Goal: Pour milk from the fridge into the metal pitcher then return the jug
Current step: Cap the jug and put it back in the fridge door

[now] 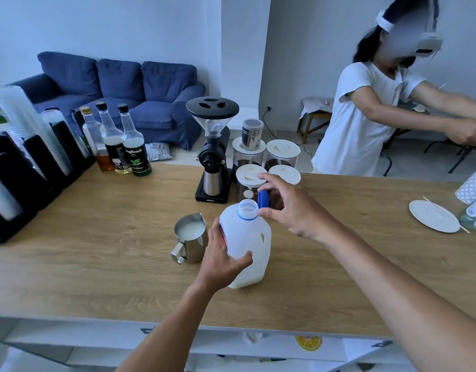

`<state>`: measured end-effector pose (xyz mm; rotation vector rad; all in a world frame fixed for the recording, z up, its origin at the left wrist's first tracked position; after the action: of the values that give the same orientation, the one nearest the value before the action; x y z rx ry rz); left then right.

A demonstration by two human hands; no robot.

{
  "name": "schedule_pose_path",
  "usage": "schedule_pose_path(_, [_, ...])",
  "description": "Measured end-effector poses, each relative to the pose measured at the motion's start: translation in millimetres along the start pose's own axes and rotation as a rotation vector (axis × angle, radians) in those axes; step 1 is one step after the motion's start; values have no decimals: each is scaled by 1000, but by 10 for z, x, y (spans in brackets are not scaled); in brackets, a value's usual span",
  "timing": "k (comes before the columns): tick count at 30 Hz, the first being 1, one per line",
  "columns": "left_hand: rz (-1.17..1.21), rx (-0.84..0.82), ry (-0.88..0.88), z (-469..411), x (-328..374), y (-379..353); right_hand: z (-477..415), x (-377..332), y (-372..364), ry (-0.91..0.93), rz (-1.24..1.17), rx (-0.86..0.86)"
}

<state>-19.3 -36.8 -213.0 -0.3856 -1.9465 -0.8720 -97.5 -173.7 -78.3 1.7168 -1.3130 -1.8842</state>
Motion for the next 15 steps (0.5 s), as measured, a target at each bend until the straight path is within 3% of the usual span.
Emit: schedule_pose_path(15, [39, -61, 22, -41, -142, 117, -209, -373, -277, 56, 251, -200])
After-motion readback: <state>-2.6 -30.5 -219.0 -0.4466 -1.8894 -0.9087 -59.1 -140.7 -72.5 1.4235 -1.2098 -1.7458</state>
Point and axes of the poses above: each hand's wrist, its own z-axis away from the middle knuckle, its own y-axis out of the back of the hand, x = y × z, the point moved 7 cm from there along -z, towards the middle knuckle, and after that the axes turned 7 degrees about -y, right-handed, at the moved point
